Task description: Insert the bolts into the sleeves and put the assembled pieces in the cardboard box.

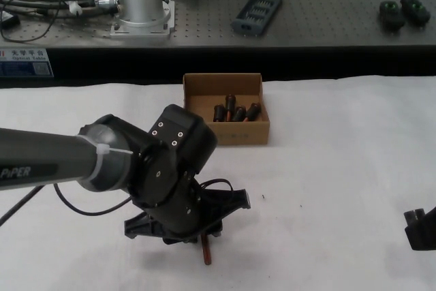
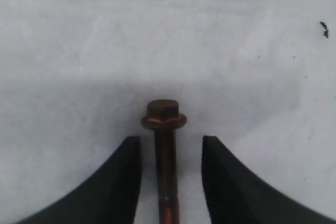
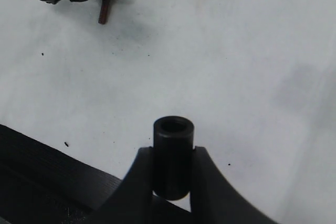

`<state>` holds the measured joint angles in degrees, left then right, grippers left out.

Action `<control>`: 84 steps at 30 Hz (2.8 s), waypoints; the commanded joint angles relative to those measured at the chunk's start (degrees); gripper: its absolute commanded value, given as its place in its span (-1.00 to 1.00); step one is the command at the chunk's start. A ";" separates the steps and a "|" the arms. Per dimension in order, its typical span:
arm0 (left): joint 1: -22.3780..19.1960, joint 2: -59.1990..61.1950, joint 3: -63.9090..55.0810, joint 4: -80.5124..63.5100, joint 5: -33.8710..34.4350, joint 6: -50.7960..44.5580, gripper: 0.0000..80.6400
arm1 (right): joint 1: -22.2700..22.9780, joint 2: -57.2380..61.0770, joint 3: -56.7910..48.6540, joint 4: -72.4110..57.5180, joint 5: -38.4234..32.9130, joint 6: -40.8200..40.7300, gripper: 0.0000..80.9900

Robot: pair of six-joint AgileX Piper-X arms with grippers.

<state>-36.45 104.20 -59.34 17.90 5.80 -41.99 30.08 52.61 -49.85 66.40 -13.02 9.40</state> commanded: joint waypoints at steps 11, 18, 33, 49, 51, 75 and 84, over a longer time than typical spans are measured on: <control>-0.24 0.95 0.09 0.43 3.36 -2.97 -0.98 | 0.10 -0.63 -0.06 0.02 -0.89 -0.71 -0.93; 1.44 -1.77 -0.05 0.21 11.72 -2.72 -0.98 | 0.10 -0.63 -0.06 0.02 -0.89 -0.71 -0.93; 14.69 -23.97 0.13 -6.02 24.84 5.58 -0.98 | 0.30 2.57 -0.06 -18.23 -17.61 -0.49 -0.93; 23.10 -36.63 0.13 -6.20 38.68 16.12 -0.98 | 16.33 18.27 -0.06 -53.58 -21.68 14.14 -0.93; 23.10 -37.08 0.13 -6.20 39.27 16.37 -0.98 | 17.45 20.11 -0.06 -58.86 -21.92 18.20 -0.93; 23.10 -42.65 9.02 -19.22 42.87 5.48 -0.98 | 18.77 25.28 -2.69 -65.51 -25.80 19.39 -0.93; 23.10 -42.65 9.02 -16.09 42.95 5.04 -0.98 | 18.77 25.28 -3.03 -65.51 -26.31 12.94 -0.93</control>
<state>-13.47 62.29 -50.21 0.34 47.84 -36.18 48.81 77.91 -51.95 1.87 -38.31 24.72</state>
